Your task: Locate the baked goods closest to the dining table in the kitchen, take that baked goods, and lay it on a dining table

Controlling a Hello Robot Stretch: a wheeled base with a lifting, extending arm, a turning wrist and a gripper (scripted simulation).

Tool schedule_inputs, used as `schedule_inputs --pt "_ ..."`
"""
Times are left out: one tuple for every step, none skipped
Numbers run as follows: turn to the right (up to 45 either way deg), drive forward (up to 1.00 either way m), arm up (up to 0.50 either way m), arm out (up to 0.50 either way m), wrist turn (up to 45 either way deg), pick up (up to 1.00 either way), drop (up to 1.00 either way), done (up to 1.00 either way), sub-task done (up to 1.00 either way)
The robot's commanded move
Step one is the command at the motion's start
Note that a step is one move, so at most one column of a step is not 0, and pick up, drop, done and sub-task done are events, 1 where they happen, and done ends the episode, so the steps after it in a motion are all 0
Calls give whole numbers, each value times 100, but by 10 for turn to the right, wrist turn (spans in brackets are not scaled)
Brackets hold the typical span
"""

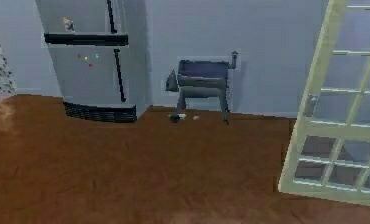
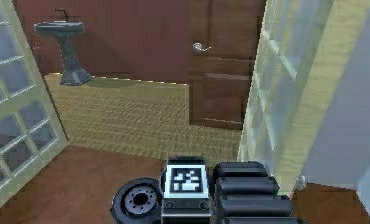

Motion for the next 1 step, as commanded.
schedule_inputs --pt "450 0 0 0 0 0 0 0 0"
